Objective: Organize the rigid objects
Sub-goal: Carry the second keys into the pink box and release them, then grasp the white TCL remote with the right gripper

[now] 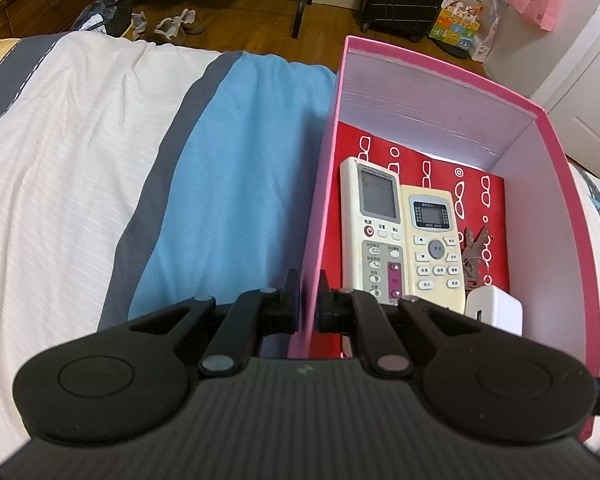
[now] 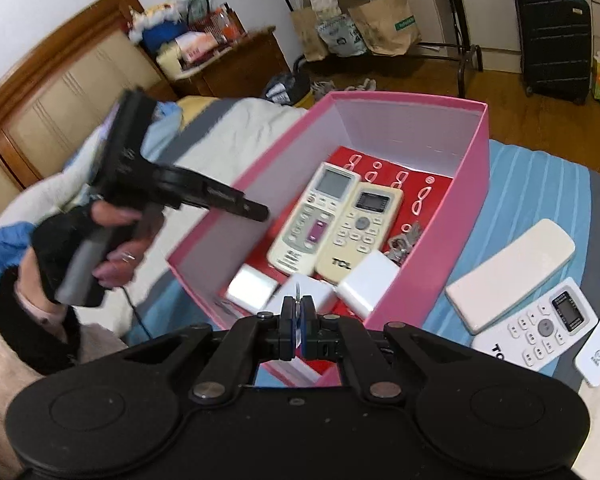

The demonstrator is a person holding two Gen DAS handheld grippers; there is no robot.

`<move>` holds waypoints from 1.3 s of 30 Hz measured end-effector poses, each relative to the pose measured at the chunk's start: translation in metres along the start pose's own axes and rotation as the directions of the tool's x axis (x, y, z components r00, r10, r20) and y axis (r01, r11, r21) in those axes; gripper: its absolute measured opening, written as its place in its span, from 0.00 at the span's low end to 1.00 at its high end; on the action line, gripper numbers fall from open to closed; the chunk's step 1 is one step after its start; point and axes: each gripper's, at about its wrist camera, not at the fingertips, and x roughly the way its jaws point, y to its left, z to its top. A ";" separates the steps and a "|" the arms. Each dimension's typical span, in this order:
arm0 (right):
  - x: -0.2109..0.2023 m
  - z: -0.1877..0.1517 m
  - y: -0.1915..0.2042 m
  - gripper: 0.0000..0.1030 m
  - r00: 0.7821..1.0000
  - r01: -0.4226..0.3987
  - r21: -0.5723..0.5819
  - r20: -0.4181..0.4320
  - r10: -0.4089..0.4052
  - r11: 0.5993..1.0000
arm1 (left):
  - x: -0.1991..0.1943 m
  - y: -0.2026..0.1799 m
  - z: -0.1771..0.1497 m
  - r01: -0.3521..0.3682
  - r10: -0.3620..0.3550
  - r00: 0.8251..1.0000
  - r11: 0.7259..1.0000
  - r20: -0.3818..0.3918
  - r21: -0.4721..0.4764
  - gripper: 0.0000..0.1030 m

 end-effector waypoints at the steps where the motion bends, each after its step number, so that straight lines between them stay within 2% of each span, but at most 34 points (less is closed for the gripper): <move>1: 0.000 -0.001 -0.001 0.10 1.000 0.004 -0.003 0.012 -0.004 1.000 | 0.000 0.000 0.000 0.001 -0.001 1.000 1.000 -0.001 0.000 0.06; 6: -0.032 0.006 -0.021 0.18 0.995 0.012 0.108 0.096 -0.023 0.994 | 0.001 0.000 0.000 0.003 -0.003 1.000 1.000 -0.002 -0.001 0.06; 10: -0.070 0.004 -0.055 0.24 0.987 0.068 0.255 0.123 -0.102 0.965 | 0.002 0.000 0.000 0.002 -0.002 1.000 1.000 -0.005 -0.003 0.06; 13: -0.087 -0.004 -0.090 0.28 0.983 0.117 0.397 0.085 -0.164 0.910 | 0.003 0.000 0.000 -0.002 0.002 1.000 1.000 -0.005 -0.002 0.06; 17: -0.091 -0.018 -0.133 0.36 0.986 0.134 0.535 0.015 -0.168 0.834 | 0.003 -0.001 0.000 -0.008 0.008 1.000 1.000 -0.009 -0.003 0.06; 20: -0.083 -0.030 -0.155 0.37 0.986 0.149 0.606 -0.031 -0.164 0.781 | 0.005 -0.002 0.000 -0.014 0.014 1.000 1.000 -0.013 -0.003 0.06; 22: -0.073 -0.035 -0.164 0.38 0.974 0.217 0.615 -0.079 -0.214 0.758 | 0.007 -0.002 0.000 -0.019 0.019 1.000 1.000 -0.018 -0.003 0.06; 24: -0.061 -0.037 -0.171 0.38 0.967 0.250 0.608 -0.112 -0.230 0.754 | 0.008 -0.002 0.000 -0.021 0.021 1.000 1.000 -0.021 -0.002 0.06; 25: -0.055 -0.037 -0.174 0.39 0.967 0.251 0.612 -0.117 -0.228 0.750 | 0.008 -0.002 0.000 -0.023 0.023 1.000 1.000 -0.021 -0.001 0.06; 28: -0.033 -0.038 -0.178 0.51 0.973 0.228 0.627 -0.121 -0.196 0.745 | 0.010 -0.002 0.000 -0.024 0.024 0.999 1.000 -0.027 -0.003 0.06; 31: -0.014 -0.037 -0.173 0.53 0.973 0.227 0.610 -0.114 -0.199 0.760 | 0.011 -0.002 -0.001 -0.023 0.023 0.999 1.000 -0.029 -0.004 0.06; 33: -0.004 -0.035 -0.169 0.61 0.970 0.241 0.589 -0.112 -0.218 0.771 | 0.010 -0.002 0.000 -0.022 0.022 0.999 1.000 -0.026 -0.003 0.06; 39: 0.010 -0.025 -0.162 0.65 0.931 0.343 0.552 -0.095 -0.351 0.760 | 0.010 0.000 -0.001 -0.016 0.016 1.000 1.000 -0.024 -0.003 0.06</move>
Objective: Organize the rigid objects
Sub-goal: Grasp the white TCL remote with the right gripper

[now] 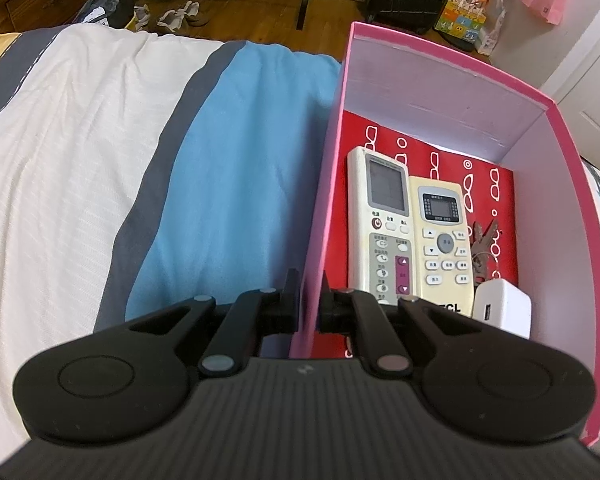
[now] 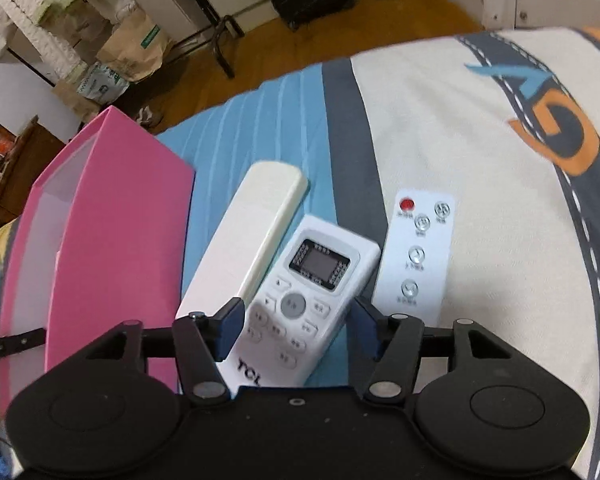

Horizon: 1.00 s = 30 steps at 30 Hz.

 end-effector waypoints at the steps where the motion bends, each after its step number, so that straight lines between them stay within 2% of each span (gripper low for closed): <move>1: 0.003 0.001 0.003 0.66 1.000 0.011 -0.008 -0.003 -0.011 1.000 | 0.000 0.000 0.000 0.001 -0.001 1.000 1.000 0.000 -0.002 0.06; 6: 0.015 0.002 0.019 0.71 0.996 0.087 -0.095 0.030 -0.084 0.992 | 0.000 0.000 0.000 -0.006 0.006 1.000 1.000 0.002 0.004 0.06; 9: 0.017 -0.003 0.031 0.75 0.993 0.117 -0.228 0.047 -0.109 0.967 | 0.000 -0.001 0.000 -0.006 0.006 1.000 1.000 0.001 0.004 0.06; 12: 0.016 -0.002 0.034 0.73 0.995 0.082 -0.313 -0.026 -0.095 0.946 | -0.001 -0.002 0.000 -0.005 0.005 1.000 1.000 0.000 0.003 0.06; 15: 0.012 0.000 0.031 0.71 0.982 -0.009 -0.384 -0.176 -0.063 0.923 | -0.001 -0.001 0.000 -0.004 0.004 1.000 1.000 0.000 0.002 0.06; 16: 0.009 -0.003 0.029 0.71 0.981 -0.006 -0.397 -0.179 -0.071 0.918 | -0.001 -0.001 0.000 -0.002 0.002 1.000 1.000 -0.001 0.000 0.06; 18: 0.003 -0.003 0.024 0.71 0.978 0.010 -0.400 -0.188 -0.093 0.916 | -0.002 -0.001 0.000 0.002 -0.002 1.000 1.000 -0.001 -0.004 0.06; 20: -0.004 -0.001 0.018 0.71 0.984 0.028 -0.376 -0.155 -0.093 0.926 | -0.003 0.000 -0.001 0.004 -0.004 1.000 1.000 0.001 -0.004 0.06; 25: -0.009 0.000 0.019 0.72 0.993 -0.045 -0.275 -0.119 0.013 0.960 | -0.004 0.001 -0.001 0.008 -0.008 1.000 1.000 0.003 -0.006 0.06; 28: 0.006 -0.005 0.032 0.77 0.994 0.033 -0.297 -0.089 -0.062 0.954 | -0.004 0.001 -0.001 0.010 -0.010 1.000 1.000 0.003 -0.007 0.06; 30: 0.012 -0.008 0.034 0.84 0.996 0.044 -0.287 -0.064 -0.065 0.957 | -0.004 0.001 -0.001 0.009 -0.009 1.000 1.000 0.003 -0.007 0.06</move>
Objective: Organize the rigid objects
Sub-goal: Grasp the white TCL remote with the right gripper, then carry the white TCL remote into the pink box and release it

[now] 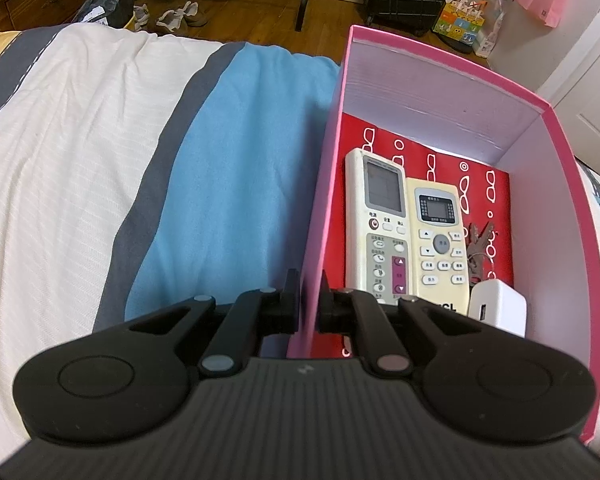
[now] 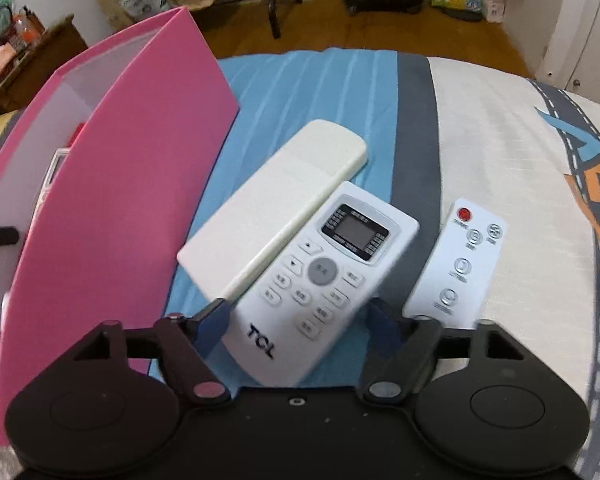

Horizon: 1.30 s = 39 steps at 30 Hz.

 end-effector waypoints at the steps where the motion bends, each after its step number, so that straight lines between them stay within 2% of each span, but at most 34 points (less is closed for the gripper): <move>1: 0.001 0.000 0.001 0.84 1.000 0.006 0.005 0.005 -0.006 1.000 | 0.000 0.000 0.000 0.001 -0.001 1.000 1.000 0.000 0.001 0.06; 7: 0.002 -0.001 0.009 0.80 0.999 0.036 -0.047 0.008 -0.035 0.998 | 0.000 0.000 0.000 0.001 -0.001 1.000 1.000 0.000 0.001 0.06; 10: -0.003 -0.002 0.011 0.73 0.998 0.050 -0.080 -0.045 -0.054 0.995 | 0.000 0.001 0.000 0.002 -0.002 1.000 1.000 0.000 -0.002 0.06; 12: -0.010 -0.005 0.007 0.69 0.995 0.031 -0.089 -0.092 -0.039 0.996 | 0.001 0.001 0.000 0.002 -0.002 1.000 1.000 -0.001 -0.001 0.06; 16: -0.019 -0.018 0.001 0.66 0.989 0.023 -0.130 -0.142 -0.042 0.991 | 0.000 0.001 -0.001 0.005 -0.005 1.000 1.000 -0.002 -0.005 0.06; 20: -0.013 -0.018 0.007 0.68 0.989 0.068 -0.153 -0.120 -0.086 0.986 | 0.000 0.001 -0.001 0.006 -0.006 1.000 1.000 -0.002 -0.004 0.06; 23: 0.003 -0.013 0.014 0.76 0.990 0.115 -0.188 -0.064 -0.129 0.975 | 0.000 0.001 -0.001 0.008 -0.008 1.000 1.000 -0.002 -0.005 0.06; 25: 0.005 -0.009 0.007 0.71 0.995 0.085 -0.144 -0.036 -0.091 0.986 | -0.001 0.001 -0.001 0.011 -0.011 1.000 1.000 0.003 -0.006 0.06; 26: 0.002 -0.007 0.001 0.63 0.996 0.084 -0.112 -0.023 -0.087 0.990 | 0.000 0.002 0.000 0.013 -0.013 1.000 1.000 0.002 -0.009 0.06; 31: -0.018 -0.017 0.002 0.61 0.994 0.110 -0.115 0.021 -0.109 0.987 | -0.001 0.002 0.000 0.018 -0.018 1.000 1.000 0.001 -0.012 0.06; 32: -0.023 -0.018 0.002 0.61 0.996 0.093 -0.099 0.023 -0.092 0.991 | -0.001 0.002 0.000 0.018 -0.018 1.000 1.000 0.000 -0.011 0.06; 36: -0.051 -0.021 0.006 0.61 0.996 -0.078 -0.018 0.033 0.078 0.997 | -0.002 0.003 0.000 0.023 -0.023 1.000 1.000 0.001 -0.014 0.06; 39: -0.077 -0.021 0.018 0.61 0.982 -0.144 -0.010 0.123 0.144 0.990 | -0.002 0.003 0.000 0.022 -0.022 1.000 1.000 0.002 -0.014 0.06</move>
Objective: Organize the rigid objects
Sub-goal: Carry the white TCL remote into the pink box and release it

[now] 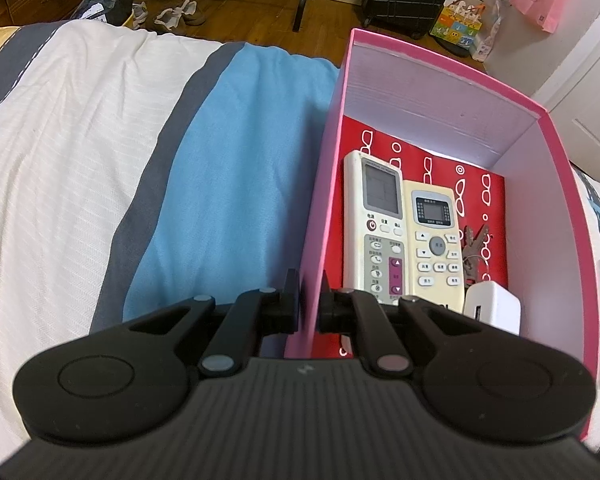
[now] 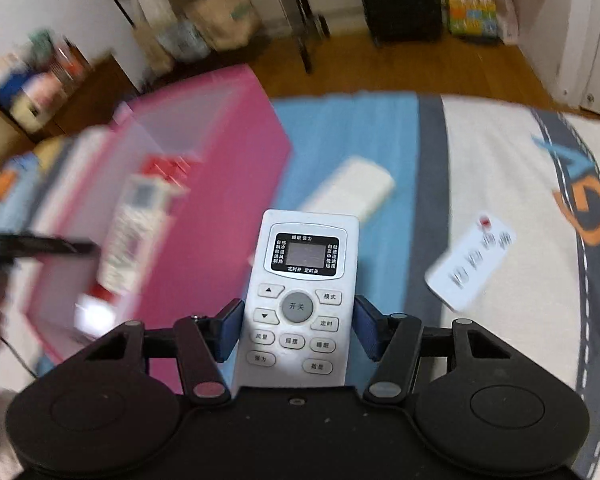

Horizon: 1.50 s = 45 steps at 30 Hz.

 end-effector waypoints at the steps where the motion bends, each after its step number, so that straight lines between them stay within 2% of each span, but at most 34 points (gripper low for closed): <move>1: -0.010 0.001 0.005 0.61 0.999 -0.025 -0.005 0.041 0.025 1.000 | 0.000 0.000 0.000 0.000 0.000 1.000 1.000 0.000 0.001 0.06; 4: -0.032 0.007 0.026 0.61 0.985 -0.093 -0.096 0.138 0.106 0.991 | -0.001 0.000 0.000 0.001 -0.001 1.000 1.000 0.001 -0.002 0.06; 7: -0.040 0.013 0.063 0.62 0.967 -0.117 -0.234 0.195 0.165 0.965 | -0.001 0.000 0.001 -0.001 0.001 1.000 1.000 0.004 0.002 0.06; 9: -0.034 0.021 0.089 0.62 0.959 -0.118 -0.326 0.206 0.193 0.938 | -0.002 0.000 0.001 0.002 -0.002 1.000 1.000 0.005 0.001 0.06; 12: -0.006 0.047 0.115 0.62 0.958 -0.160 -0.373 0.166 0.235 0.914 | -0.003 0.001 0.000 0.011 -0.011 1.000 1.000 0.007 0.004 0.06; 14: 0.017 0.063 0.131 0.62 0.970 -0.121 -0.404 0.144 0.194 0.907 | -0.003 0.004 0.001 0.021 -0.021 1.000 1.000 0.004 -0.002 0.06; 18: 0.064 0.080 0.156 0.61 0.996 -0.001 -0.490 0.073 0.043 0.872 | -0.002 0.006 0.002 0.035 -0.035 0.999 0.999 0.002 -0.005 0.07; 20: 0.084 0.079 0.164 0.61 0.996 0.084 -0.553 0.060 -0.061 0.829 | -0.002 0.007 0.002 0.042 -0.042 0.999 0.999 0.002 -0.005 0.07; 22: 0.097 0.076 0.167 0.61 0.991 0.133 -0.600 0.054 -0.126 0.789 | -0.001 0.007 0.002 0.045 -0.045 0.999 0.999 0.001 -0.004 0.07; 25: 0.113 0.076 0.163 0.62 0.981 0.175 -0.614 0.046 -0.187 0.769 | -0.001 0.007 0.001 0.047 -0.047 0.999 0.999 0.003 -0.001 0.07; 26: 0.116 0.076 0.161 0.62 0.982 0.174 -0.609 0.044 -0.186 0.774 | -0.001 0.008 0.001 0.050 -0.050 0.999 0.999 0.002 -0.001 0.08; 30: 0.120 0.087 0.149 0.62 0.987 0.138 -0.518 0.000 -0.161 0.844 | -0.001 0.012 0.002 0.071 -0.071 0.997 0.997 -0.004 -0.014 0.09; 32: 0.115 0.086 0.146 0.63 0.991 0.116 -0.512 0.005 -0.132 0.851 | 0.000 0.011 0.003 0.067 -0.067 0.998 0.998 -0.003 -0.011 0.09; 35: 0.094 0.082 0.142 0.71 0.993 0.122 -0.497 0.064 -0.104 0.859 | 0.000 0.012 0.003 0.065 -0.065 0.998 0.998 -0.003 -0.014 0.09; 38: 0.068 0.085 0.132 0.71 0.993 0.106 -0.467 0.098 -0.068 0.878 | -0.001 0.010 0.003 0.061 -0.061 0.998 0.998 -0.001 -0.012 0.09; 42: 0.024 0.084 0.111 0.71 0.989 0.039 -0.397 0.144 0.020 0.917 | -0.005 0.010 0.002 0.059 -0.059 0.998 0.998 0.010 -0.011 0.08; 45: -0.013 0.074 0.085 0.71 0.974 -0.012 -0.342 0.207 0.088 0.940 | -0.008 0.011 0.002 0.061 -0.060 0.998 0.998 0.014 -0.018 0.08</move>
